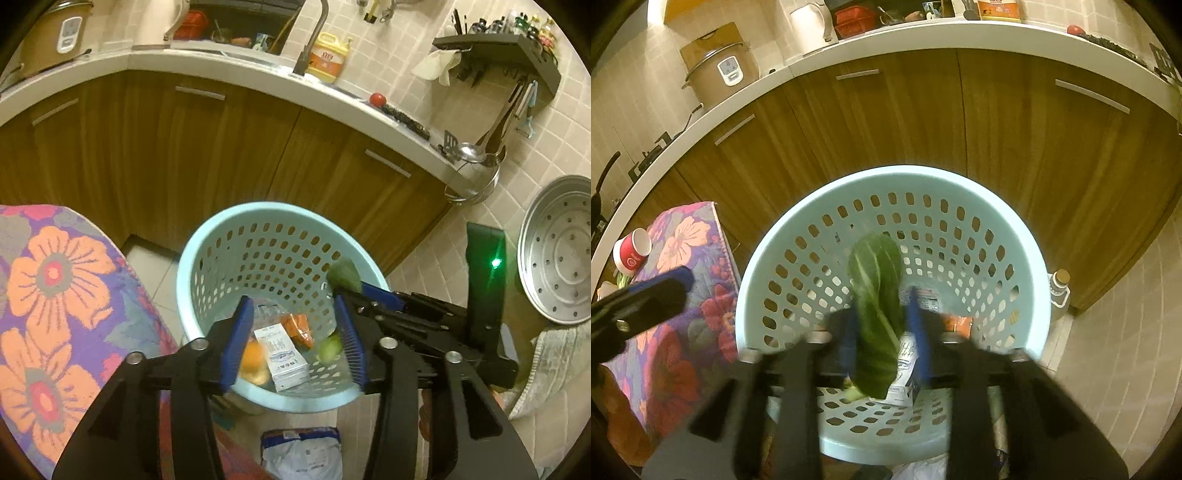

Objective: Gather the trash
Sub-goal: 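Move both grippers back over the table toward the bottle and cup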

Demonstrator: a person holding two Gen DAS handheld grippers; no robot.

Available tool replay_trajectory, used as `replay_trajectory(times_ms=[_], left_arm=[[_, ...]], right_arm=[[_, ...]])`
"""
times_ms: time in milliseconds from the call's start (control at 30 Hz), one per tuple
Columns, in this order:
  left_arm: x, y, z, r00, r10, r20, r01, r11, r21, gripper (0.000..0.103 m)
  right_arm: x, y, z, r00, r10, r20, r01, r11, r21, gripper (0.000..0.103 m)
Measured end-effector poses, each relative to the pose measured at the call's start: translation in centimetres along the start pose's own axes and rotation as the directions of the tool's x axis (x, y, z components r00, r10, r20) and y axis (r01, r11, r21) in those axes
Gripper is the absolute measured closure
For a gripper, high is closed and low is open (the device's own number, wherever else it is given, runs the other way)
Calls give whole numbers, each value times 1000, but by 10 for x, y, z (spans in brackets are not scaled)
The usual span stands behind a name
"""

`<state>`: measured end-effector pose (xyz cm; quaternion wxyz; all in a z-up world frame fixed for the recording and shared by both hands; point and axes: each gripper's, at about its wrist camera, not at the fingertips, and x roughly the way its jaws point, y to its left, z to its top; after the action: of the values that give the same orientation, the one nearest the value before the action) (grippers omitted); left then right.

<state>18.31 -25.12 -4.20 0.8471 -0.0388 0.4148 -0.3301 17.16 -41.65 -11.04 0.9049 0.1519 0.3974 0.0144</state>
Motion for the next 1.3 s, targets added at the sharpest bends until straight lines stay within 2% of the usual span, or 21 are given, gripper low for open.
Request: replay_trajectory(times_ms=[33,167,333,433,600,700,833,933,1033,1233,1300], left_arm=[[-7,0,0,1000,-5,11,5,1000,-3,55],[-32,-3,-2,998,-13,54,13,1000,0,52],[-74,-4,-7,993,-2,122,0,1000,11,50],[-107,1,-12,984,15,176,-16,1000,2,48],[-163,20,-26,964,77,256,-72,997,-30,44],[-201,40,-39,946,129,299,-116,991,-62,42],[-257,74,-61,909,218,355,-182,974,-132,37],[-296,102,-81,877,300,374,-247,952,-183,35],[-327,132,-99,843,390,371,-326,918,-225,28],[-360,195,-121,809,494,320,-403,861,-309,24],[-364,218,-124,809,501,308,-396,852,-343,24]], right_arm=[[-5,1,0,1000,-10,19,10,1000,-7,55],[-18,8,1,999,13,32,-12,1000,-13,55],[-45,34,5,995,49,82,-44,997,-59,55],[-60,60,9,990,91,109,-79,991,-104,55],[-70,103,15,979,177,103,-158,973,-171,55],[-70,134,14,969,232,80,-210,953,-216,55],[-71,176,8,962,268,57,-241,926,-291,55],[-65,214,5,956,291,29,-262,897,-355,54],[-58,248,5,953,301,2,-274,868,-413,55],[-31,316,9,947,320,-42,-298,817,-493,55],[-19,330,14,937,341,-72,-331,808,-488,55]])
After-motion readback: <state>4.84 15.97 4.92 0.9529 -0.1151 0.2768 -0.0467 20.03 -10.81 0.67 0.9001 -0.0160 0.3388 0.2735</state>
